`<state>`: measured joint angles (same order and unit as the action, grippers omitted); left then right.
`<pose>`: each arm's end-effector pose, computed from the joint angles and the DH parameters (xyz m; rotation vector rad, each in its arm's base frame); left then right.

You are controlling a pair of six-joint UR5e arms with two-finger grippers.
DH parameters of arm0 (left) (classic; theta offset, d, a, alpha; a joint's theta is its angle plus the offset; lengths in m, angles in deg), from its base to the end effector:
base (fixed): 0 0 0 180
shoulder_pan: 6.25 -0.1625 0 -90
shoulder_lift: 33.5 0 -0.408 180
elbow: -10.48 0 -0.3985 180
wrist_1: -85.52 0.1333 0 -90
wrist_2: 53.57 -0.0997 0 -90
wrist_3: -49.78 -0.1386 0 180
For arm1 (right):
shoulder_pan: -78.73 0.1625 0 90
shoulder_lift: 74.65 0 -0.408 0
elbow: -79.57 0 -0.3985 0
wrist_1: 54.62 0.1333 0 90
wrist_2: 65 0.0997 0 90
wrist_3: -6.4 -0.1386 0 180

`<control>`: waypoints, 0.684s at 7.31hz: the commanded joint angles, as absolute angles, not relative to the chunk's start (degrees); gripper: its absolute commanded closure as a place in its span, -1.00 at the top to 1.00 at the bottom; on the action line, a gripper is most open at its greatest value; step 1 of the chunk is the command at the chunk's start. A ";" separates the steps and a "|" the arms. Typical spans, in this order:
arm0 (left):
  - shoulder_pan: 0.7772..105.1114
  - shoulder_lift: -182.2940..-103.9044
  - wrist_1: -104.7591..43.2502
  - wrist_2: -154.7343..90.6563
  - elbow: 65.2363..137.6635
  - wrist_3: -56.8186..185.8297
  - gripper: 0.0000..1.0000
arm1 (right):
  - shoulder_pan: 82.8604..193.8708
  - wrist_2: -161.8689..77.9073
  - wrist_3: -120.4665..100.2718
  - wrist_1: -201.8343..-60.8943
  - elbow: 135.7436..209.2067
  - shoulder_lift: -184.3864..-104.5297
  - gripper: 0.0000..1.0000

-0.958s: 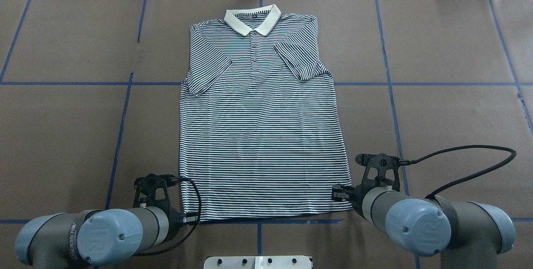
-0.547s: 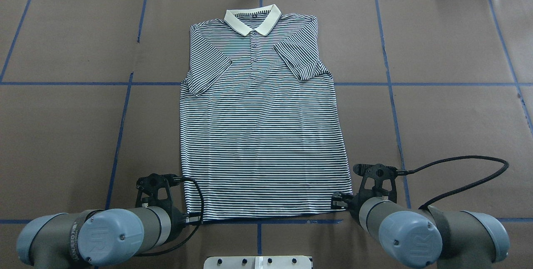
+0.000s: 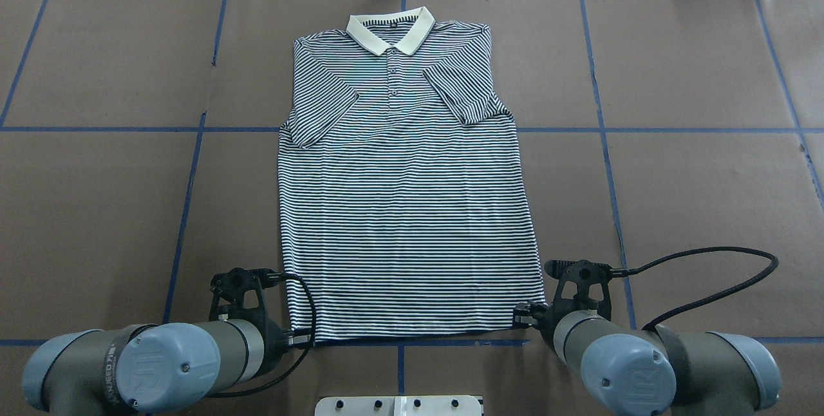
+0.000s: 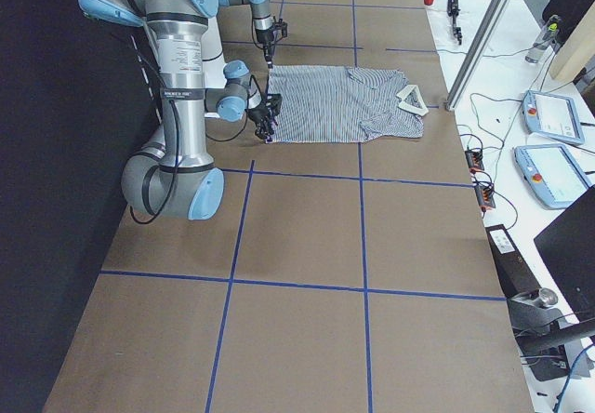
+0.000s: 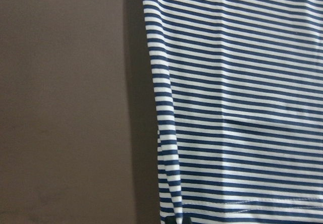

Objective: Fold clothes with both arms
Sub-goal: 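Grasp the hem corners with both grippers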

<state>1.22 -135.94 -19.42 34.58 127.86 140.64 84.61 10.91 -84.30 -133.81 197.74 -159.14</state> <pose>0.5419 -0.2100 0.3042 0.0849 0.9533 -0.1496 -0.5162 -0.2211 0.3737 0.2685 -0.7623 0.2040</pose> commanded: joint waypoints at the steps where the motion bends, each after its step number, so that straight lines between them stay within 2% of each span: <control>1: 1.22 -135.98 -19.42 34.58 127.90 140.65 -1.00 | 84.27 10.41 -84.30 -133.81 197.34 -159.20 -0.13; 3: 1.22 -135.99 -19.42 34.58 127.90 140.65 -1.00 | 84.27 10.41 -84.30 -133.81 197.34 -159.11 -0.14; 5: 1.22 -135.90 -19.42 34.50 127.99 140.65 -1.00 | 84.18 10.41 -84.30 -133.81 197.34 -158.85 -0.95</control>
<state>1.22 -135.97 -19.42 34.56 127.96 140.65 84.25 10.41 -84.30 -133.81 197.34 -158.95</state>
